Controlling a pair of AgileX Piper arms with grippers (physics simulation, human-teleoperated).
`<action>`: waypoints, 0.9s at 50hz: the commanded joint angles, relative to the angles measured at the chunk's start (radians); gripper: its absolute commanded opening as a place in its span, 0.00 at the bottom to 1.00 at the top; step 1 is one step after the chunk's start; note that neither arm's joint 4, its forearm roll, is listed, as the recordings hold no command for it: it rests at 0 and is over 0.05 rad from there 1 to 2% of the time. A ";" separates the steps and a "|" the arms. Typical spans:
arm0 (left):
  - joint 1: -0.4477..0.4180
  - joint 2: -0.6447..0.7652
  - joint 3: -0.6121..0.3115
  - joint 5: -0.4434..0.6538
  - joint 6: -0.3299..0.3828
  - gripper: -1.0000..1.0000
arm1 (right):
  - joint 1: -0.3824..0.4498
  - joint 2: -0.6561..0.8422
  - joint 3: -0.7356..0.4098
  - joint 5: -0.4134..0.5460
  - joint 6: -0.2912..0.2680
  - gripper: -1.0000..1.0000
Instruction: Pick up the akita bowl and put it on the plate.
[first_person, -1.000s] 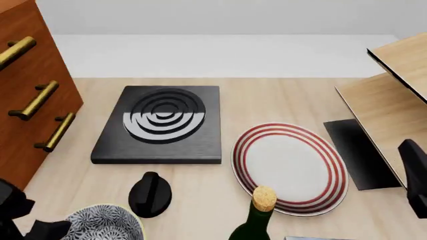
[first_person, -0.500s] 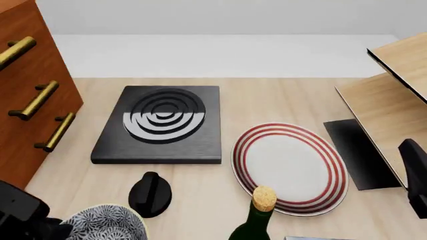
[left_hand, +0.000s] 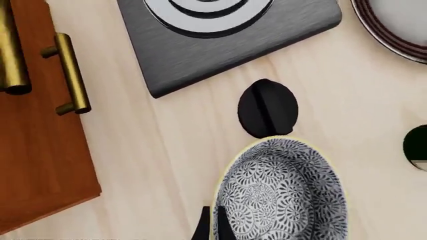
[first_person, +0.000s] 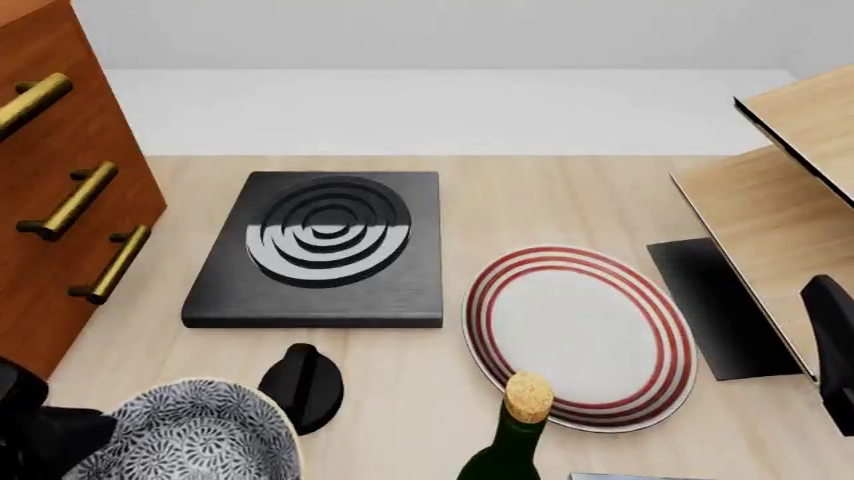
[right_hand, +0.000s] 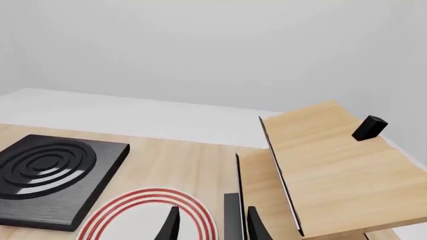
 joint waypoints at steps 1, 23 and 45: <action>0.021 -0.042 -0.140 0.091 0.021 0.00 | -0.001 0.000 -0.002 0.001 0.000 1.00; 0.006 -0.015 -0.437 0.173 0.043 0.00 | -0.002 -0.001 -0.033 0.019 -0.012 1.00; -0.054 0.138 -0.658 0.048 0.064 0.00 | 0.027 0.018 -0.101 0.041 -0.044 1.00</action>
